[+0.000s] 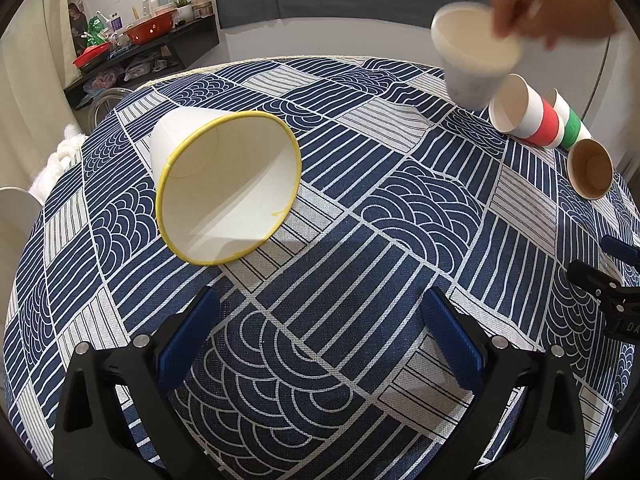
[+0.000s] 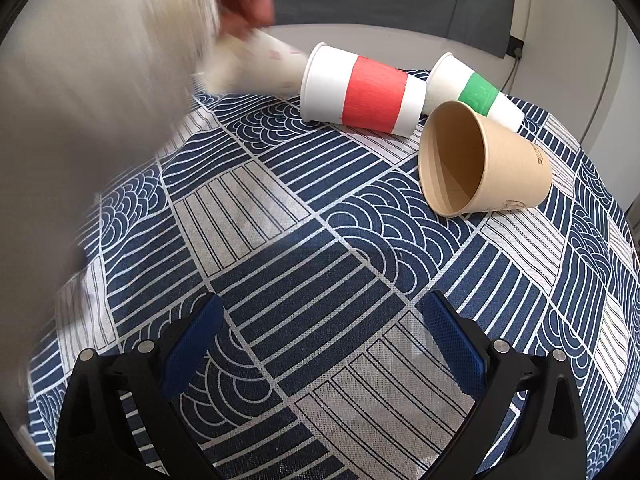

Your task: Flip cup upside down

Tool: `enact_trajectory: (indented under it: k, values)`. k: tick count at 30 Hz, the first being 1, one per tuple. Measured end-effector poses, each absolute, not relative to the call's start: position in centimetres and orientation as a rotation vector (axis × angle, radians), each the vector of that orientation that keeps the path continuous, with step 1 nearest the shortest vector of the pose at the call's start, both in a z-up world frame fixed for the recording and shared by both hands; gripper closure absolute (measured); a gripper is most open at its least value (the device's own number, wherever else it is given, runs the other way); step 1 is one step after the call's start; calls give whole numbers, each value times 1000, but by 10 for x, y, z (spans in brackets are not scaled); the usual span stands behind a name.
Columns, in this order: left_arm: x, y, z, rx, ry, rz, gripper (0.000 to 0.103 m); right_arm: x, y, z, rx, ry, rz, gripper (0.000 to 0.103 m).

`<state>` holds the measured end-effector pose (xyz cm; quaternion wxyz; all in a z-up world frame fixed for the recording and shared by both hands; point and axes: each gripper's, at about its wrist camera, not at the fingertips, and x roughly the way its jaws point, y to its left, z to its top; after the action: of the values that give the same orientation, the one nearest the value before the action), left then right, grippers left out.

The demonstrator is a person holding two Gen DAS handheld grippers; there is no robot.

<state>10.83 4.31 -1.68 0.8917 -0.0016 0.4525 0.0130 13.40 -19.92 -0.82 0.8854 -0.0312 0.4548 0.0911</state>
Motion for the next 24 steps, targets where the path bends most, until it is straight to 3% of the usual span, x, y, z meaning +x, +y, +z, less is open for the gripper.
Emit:
enact_trajectory:
  k: [24]
  values:
    - [108, 43, -17, -3, 939, 27, 4, 136, -199, -9, -65, 947, 189, 6]
